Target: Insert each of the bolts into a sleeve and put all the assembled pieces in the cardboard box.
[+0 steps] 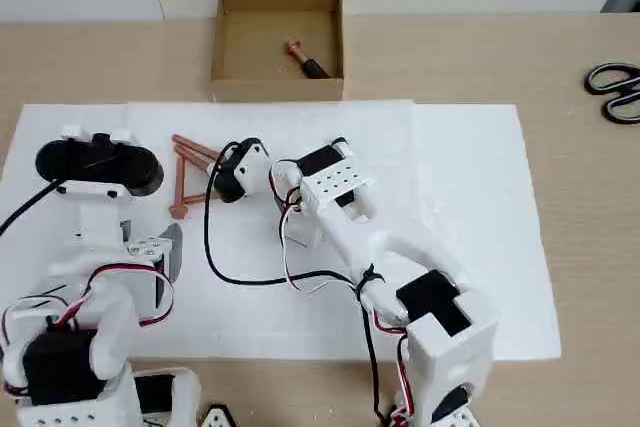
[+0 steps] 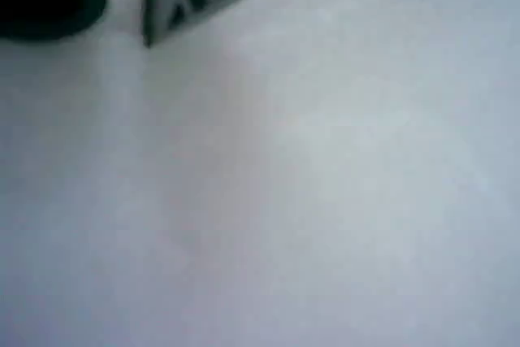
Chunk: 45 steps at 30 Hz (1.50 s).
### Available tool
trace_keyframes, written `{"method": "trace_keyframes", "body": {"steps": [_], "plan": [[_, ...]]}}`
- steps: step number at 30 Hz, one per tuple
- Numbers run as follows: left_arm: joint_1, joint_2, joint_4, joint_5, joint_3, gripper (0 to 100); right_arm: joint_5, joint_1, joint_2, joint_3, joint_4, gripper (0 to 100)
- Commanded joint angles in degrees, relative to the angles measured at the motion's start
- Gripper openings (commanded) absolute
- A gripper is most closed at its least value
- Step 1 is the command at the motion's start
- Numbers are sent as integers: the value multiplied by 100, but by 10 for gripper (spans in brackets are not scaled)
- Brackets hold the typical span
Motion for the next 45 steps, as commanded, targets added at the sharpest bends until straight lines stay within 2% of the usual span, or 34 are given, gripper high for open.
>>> {"method": "trace_keyframes", "body": {"steps": [1,4,9,18,26,35,41,45], "plan": [[-35,-35,-35,-18,-22,174,-18,84,40,18,-13,123],[-35,-35,-35,-18,-22,174,-158,84,31,0,-31,4],[-35,-35,-35,-18,-22,174,-431,321,22,-334,145,20],[-35,-35,-35,-18,-22,174,-1442,822,-593,-2154,1956,20],[-26,-35,-35,-18,-22,174,-2013,1376,-857,-2277,2554,20],[-26,-35,-35,-18,-22,174,-2215,2448,-734,-1345,2141,20],[-26,-35,-35,-18,-22,174,-2259,2615,-690,-589,1499,20],[-26,-35,-35,-18,-22,174,-2664,2589,-681,-457,1332,26]]}}
